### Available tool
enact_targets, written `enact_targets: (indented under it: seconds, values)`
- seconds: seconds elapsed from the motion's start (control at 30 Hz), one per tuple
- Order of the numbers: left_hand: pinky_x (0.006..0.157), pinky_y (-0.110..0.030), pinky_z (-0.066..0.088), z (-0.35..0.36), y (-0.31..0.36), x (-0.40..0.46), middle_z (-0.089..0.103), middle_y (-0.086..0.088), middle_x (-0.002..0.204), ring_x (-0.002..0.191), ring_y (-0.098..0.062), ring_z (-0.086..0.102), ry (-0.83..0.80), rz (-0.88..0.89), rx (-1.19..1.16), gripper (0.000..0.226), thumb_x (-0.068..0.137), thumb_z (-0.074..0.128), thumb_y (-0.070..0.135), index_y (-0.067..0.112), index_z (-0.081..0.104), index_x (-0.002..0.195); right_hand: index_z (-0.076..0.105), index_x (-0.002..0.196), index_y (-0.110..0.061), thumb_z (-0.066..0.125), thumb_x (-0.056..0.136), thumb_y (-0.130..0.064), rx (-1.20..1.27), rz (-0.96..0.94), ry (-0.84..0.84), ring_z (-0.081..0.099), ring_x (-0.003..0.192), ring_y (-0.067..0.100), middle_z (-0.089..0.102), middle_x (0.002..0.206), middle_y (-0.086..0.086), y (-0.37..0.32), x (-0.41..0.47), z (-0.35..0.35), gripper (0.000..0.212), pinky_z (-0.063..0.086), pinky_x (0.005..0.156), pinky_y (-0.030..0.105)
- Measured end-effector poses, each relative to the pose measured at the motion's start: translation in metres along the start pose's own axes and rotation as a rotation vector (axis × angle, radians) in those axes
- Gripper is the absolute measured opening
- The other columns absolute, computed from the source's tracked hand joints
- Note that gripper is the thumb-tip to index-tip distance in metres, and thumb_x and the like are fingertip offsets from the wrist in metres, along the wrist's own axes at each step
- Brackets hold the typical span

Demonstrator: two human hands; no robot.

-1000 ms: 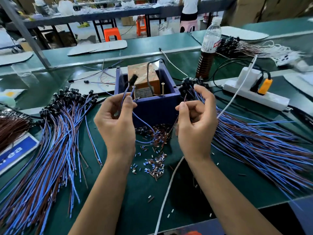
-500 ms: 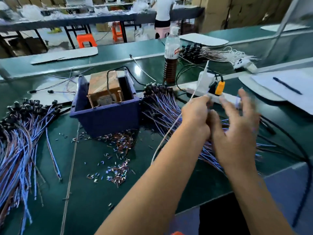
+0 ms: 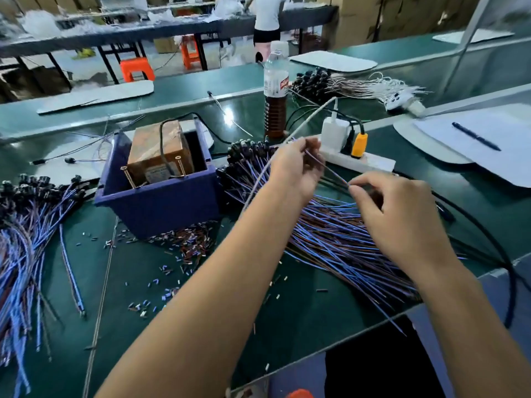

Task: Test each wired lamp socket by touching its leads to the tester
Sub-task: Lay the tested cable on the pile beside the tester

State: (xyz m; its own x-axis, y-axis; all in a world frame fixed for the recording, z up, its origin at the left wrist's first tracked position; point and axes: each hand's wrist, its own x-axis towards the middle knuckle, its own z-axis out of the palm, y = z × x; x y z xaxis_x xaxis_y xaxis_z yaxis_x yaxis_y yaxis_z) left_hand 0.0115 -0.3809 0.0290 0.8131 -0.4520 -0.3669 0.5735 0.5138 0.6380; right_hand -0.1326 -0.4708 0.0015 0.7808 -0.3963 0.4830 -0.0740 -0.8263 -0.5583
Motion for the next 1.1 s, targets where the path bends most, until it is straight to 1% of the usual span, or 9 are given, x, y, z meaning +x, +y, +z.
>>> enact_targets:
  seconds: [0.2, 0.3, 0.5, 0.57, 0.63, 0.73, 0.9, 1.0, 1.1]
  values:
    - [0.056, -0.028, 0.051, -0.049, 0.038, -0.004, 0.059, -0.001, 0.064, 0.053, -0.012, 0.051, 0.222, 0.461, 0.613, 0.024, 0.104, 0.061, 0.020, 0.003, 0.074, 0.094, 0.068, 0.088, -0.026, 0.066, 0.100, -0.030, -0.148, 0.035, -0.115, 0.060, 0.062, 0.015, 0.064, 0.065, -0.007, 0.008, 0.012, -0.006, 0.013, 0.043, 0.057, 0.028]
    - [0.073, -0.038, 0.058, -0.068, 0.040, 0.001, 0.069, -0.007, 0.077, 0.071, -0.022, 0.062, 0.421, 0.667, 1.219, 0.032, 0.098, 0.070, 0.033, 0.002, 0.072, 0.089, 0.061, 0.096, -0.027, 0.067, 0.099, -0.038, -0.234, 0.058, -0.242, 0.064, 0.075, 0.030, 0.067, 0.076, 0.000, 0.003, 0.011, 0.000, 0.013, 0.054, 0.070, 0.039]
    - [0.058, -0.028, 0.038, -0.077, 0.030, -0.009, 0.063, -0.003, 0.083, 0.071, -0.017, 0.056, 0.519, 0.802, 1.702, 0.049, 0.090, 0.071, 0.054, 0.006, 0.062, 0.098, 0.064, 0.099, -0.032, 0.087, 0.079, -0.043, -0.220, 0.015, -0.284, 0.065, 0.085, 0.017, 0.067, 0.087, -0.014, -0.010, -0.001, 0.011, 0.032, 0.054, 0.075, 0.037]
    - [0.058, -0.031, 0.046, -0.080, 0.030, -0.019, 0.066, -0.002, 0.075, 0.068, -0.016, 0.060, 0.425, 0.752, 1.650, 0.046, 0.095, 0.067, 0.054, 0.009, 0.064, 0.088, 0.068, 0.100, -0.031, 0.088, 0.079, -0.038, -0.171, -0.006, -0.261, 0.065, 0.089, 0.013, 0.069, 0.092, -0.012, -0.013, -0.001, 0.015, 0.030, 0.054, 0.080, 0.034]
    - [0.055, -0.029, 0.050, -0.088, 0.034, -0.035, 0.070, -0.002, 0.070, 0.060, -0.015, 0.062, 0.210, 0.540, 1.421, 0.043, 0.097, 0.066, 0.050, 0.008, 0.066, 0.087, 0.071, 0.094, -0.027, 0.085, 0.084, -0.029, -0.027, -0.034, -0.139, 0.066, 0.081, 0.005, 0.070, 0.086, -0.013, -0.022, -0.002, 0.022, 0.016, 0.053, 0.077, 0.029]
    - [0.038, -0.020, 0.037, -0.119, 0.048, -0.070, 0.072, -0.001, 0.071, 0.046, -0.011, 0.050, -0.126, 0.211, 1.161, 0.038, 0.098, 0.068, 0.042, 0.004, 0.065, 0.095, 0.071, 0.082, -0.024, 0.078, 0.091, -0.023, 0.140, -0.105, 0.052, 0.064, 0.066, 0.003, 0.068, 0.072, -0.014, -0.051, -0.008, 0.037, 0.011, 0.052, 0.066, 0.025]
    - [0.031, -0.010, 0.027, -0.197, 0.105, -0.125, 0.062, -0.006, 0.074, 0.041, -0.003, 0.044, -0.304, 0.263, 0.773, 0.030, 0.093, 0.066, 0.044, 0.015, 0.068, 0.088, 0.069, 0.082, -0.022, 0.077, 0.092, -0.021, 0.250, -0.295, -0.129, 0.060, 0.060, 0.009, 0.066, 0.066, -0.011, -0.121, -0.029, 0.083, 0.012, 0.052, 0.064, 0.035]
    - [0.035, -0.012, 0.024, -0.239, 0.141, -0.139, 0.062, -0.002, 0.066, 0.042, -0.006, 0.044, 0.027, 0.372, 0.700, 0.036, 0.095, 0.064, 0.047, 0.019, 0.070, 0.075, 0.071, 0.083, -0.020, 0.076, 0.092, -0.025, 0.326, -0.333, -0.406, 0.063, 0.064, 0.013, 0.068, 0.069, -0.009, -0.167, -0.045, 0.116, 0.012, 0.054, 0.066, 0.038]
    - [0.055, -0.030, 0.043, -0.277, 0.155, -0.137, 0.067, 0.001, 0.066, 0.059, -0.018, 0.059, 0.813, 0.622, 1.264, 0.034, 0.097, 0.066, 0.042, 0.019, 0.068, 0.072, 0.073, 0.081, -0.019, 0.075, 0.093, -0.028, 0.359, -0.368, -0.585, 0.064, 0.066, 0.012, 0.070, 0.070, -0.007, -0.209, -0.055, 0.148, 0.014, 0.057, 0.068, 0.037]
